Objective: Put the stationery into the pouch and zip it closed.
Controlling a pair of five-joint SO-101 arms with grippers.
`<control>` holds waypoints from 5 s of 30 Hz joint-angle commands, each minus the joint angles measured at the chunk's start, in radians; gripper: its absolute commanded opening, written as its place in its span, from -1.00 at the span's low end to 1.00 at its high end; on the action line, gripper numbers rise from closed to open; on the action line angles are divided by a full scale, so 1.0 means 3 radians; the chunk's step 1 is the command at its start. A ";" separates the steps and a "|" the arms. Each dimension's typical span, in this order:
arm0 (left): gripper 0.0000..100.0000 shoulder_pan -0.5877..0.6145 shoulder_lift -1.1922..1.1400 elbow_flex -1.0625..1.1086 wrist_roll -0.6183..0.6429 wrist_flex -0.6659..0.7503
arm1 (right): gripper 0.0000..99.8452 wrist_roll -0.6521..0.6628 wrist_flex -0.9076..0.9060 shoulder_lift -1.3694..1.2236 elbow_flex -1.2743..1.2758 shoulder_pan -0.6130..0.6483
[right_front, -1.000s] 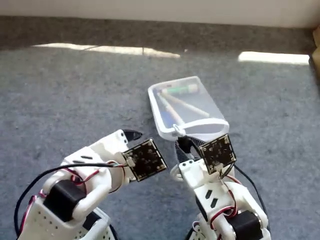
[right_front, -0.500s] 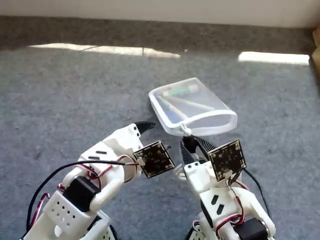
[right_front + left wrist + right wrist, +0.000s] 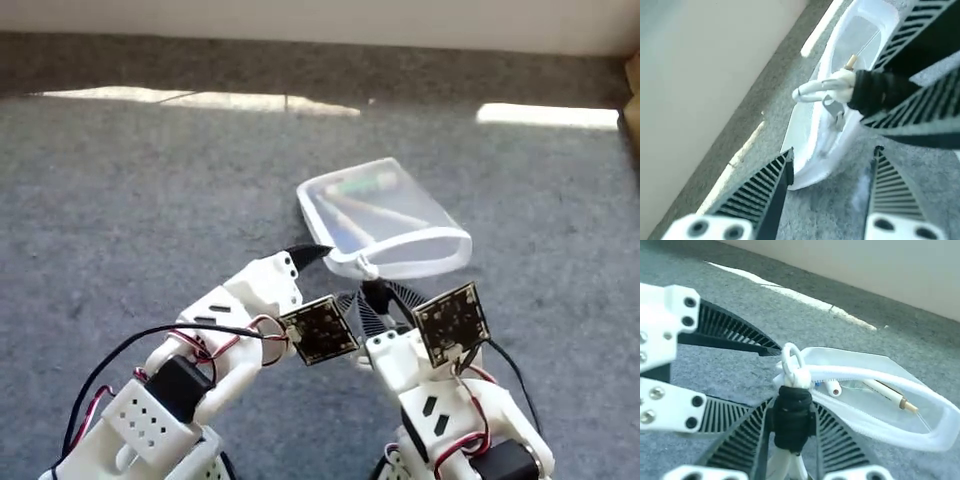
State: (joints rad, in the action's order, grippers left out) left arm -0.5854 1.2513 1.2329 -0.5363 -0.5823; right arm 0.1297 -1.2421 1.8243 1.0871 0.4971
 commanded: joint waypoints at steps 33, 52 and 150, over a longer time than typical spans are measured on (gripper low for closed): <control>-0.99 0.0090 0.0340 -0.0023 0.0148 -0.0276 | -0.99 -0.0026 0.0529 0.0043 -0.0202 -0.0949; -0.99 0.0258 0.1481 0.0033 0.0010 -0.1304 | -0.99 -0.0031 0.0734 0.0028 -0.0197 -0.1465; -0.99 0.2140 0.1946 0.1542 0.0450 -0.1529 | -0.98 0.0133 0.2018 0.0038 0.2376 -0.0376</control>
State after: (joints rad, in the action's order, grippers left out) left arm 0.0468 1.8205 1.6732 -0.4104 -1.0349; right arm 0.1649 -0.6176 1.8243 1.6701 0.3775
